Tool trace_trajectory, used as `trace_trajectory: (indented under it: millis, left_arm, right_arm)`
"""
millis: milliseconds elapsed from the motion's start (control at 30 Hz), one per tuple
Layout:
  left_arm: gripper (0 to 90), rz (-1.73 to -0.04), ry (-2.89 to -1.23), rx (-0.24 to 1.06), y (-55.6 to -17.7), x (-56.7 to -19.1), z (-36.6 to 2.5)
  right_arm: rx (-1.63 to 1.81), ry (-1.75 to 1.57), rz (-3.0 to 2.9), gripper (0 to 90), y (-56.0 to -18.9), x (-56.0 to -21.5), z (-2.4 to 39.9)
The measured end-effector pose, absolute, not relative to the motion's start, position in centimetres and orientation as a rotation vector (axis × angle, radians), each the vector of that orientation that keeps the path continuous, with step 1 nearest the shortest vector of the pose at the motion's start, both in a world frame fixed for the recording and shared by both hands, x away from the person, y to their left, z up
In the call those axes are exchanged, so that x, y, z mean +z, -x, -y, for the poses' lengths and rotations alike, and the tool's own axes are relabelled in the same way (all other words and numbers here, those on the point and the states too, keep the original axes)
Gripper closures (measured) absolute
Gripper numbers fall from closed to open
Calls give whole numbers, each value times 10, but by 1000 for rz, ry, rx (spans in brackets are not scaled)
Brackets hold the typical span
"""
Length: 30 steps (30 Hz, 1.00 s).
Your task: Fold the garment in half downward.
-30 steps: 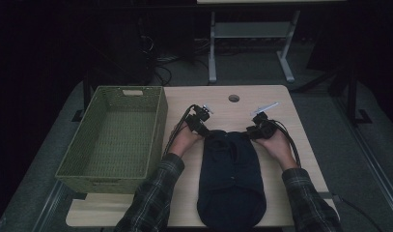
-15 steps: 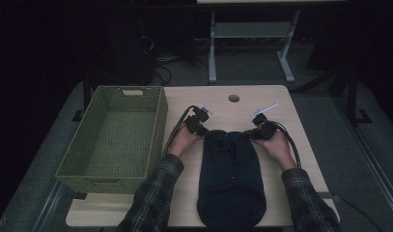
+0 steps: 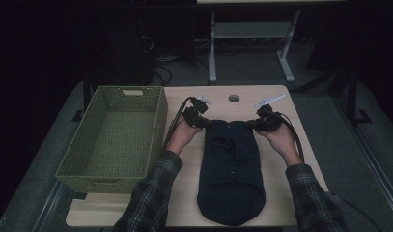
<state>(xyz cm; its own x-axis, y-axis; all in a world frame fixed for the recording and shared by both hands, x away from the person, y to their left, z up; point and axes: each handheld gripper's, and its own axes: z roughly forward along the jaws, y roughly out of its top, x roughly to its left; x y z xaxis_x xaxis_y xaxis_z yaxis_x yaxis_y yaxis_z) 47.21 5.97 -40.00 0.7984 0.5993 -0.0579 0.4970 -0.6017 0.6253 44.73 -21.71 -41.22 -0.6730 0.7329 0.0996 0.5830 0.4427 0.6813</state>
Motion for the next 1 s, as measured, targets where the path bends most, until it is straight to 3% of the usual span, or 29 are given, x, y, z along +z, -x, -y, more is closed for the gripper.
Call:
trace_trajectory:
  millis: [667,1000]
  left_arm:
    - [803,-701,-2258,486,-460,-317,-57]
    - [799,-624,-2204,474,-427,-335,-66]
  right_arm:
    - [1068,-1027,-2308,843,-447,-334,216]
    - [1145,-968,-2210,840,-409,-352,215]
